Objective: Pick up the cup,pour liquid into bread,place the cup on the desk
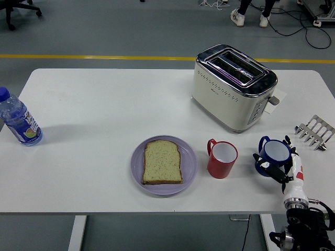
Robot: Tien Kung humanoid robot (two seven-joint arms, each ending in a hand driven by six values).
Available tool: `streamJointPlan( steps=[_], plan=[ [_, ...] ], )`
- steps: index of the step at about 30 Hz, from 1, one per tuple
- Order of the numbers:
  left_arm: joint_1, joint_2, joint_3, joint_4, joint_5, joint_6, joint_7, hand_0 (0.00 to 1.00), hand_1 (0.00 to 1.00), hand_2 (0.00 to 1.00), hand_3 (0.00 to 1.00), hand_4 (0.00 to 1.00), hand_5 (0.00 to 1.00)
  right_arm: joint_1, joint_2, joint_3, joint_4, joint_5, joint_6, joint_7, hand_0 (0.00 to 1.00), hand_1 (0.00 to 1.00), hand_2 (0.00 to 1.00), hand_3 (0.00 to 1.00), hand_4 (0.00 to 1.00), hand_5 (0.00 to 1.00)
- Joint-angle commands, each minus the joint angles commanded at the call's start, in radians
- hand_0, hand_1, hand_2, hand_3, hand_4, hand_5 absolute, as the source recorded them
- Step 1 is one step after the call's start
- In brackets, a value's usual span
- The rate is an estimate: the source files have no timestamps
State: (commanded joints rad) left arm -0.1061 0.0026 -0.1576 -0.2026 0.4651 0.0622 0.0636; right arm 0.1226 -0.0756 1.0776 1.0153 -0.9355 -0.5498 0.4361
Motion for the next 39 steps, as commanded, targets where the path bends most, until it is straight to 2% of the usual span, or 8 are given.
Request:
streamJointPlan(
  steps=[13, 29, 30, 35, 36, 39],
  plan=[
    [0.009, -0.001, 0.012, 0.000, -0.006, -0.001, 0.000, 0.635, 0.646, 0.657, 0.553, 0.323, 0.834, 0.017, 0.008, -0.014, -0.042, 0.054, -0.012, 0.024, 0.924, 0.806, 0.944, 0.998, 0.964, 0.109],
    [0.009, -0.003, 0.011, -0.001, -0.004, -0.001, 0.000, 0.635, 0.646, 0.657, 0.553, 0.324, 0.833, 0.033, 0.014, -0.017, -0.077, 0.121, -0.006, 0.055, 0.907, 0.778, 0.908, 0.970, 0.933, 0.120],
    [0.009, -0.003, 0.011, -0.001, -0.004, -0.001, 0.000, 0.635, 0.646, 0.657, 0.553, 0.324, 0.835, 0.033, 0.014, -0.017, -0.077, 0.121, -0.006, 0.055, 0.825, 0.719, 0.856, 0.948, 0.928, 0.124],
    [0.005, -0.003, 0.006, -0.001, -0.002, -0.001, 0.000, 0.635, 0.646, 0.657, 0.553, 0.324, 0.835, 0.042, 0.014, -0.027, -0.083, 0.159, -0.010, 0.072, 0.825, 0.719, 0.856, 0.948, 0.928, 0.124],
    [0.005, -0.003, 0.005, -0.001, -0.002, -0.001, 0.000, 0.635, 0.646, 0.657, 0.553, 0.324, 0.834, 0.043, 0.015, -0.028, -0.083, 0.162, -0.011, 0.074, 0.670, 0.634, 0.758, 0.875, 0.870, 0.096],
    [0.004, -0.003, 0.003, -0.001, -0.001, -0.001, 0.000, 0.635, 0.646, 0.657, 0.553, 0.324, 0.834, 0.046, 0.014, -0.030, -0.087, 0.184, -0.014, 0.087, 0.670, 0.634, 0.758, 0.875, 0.870, 0.096]
  ],
)
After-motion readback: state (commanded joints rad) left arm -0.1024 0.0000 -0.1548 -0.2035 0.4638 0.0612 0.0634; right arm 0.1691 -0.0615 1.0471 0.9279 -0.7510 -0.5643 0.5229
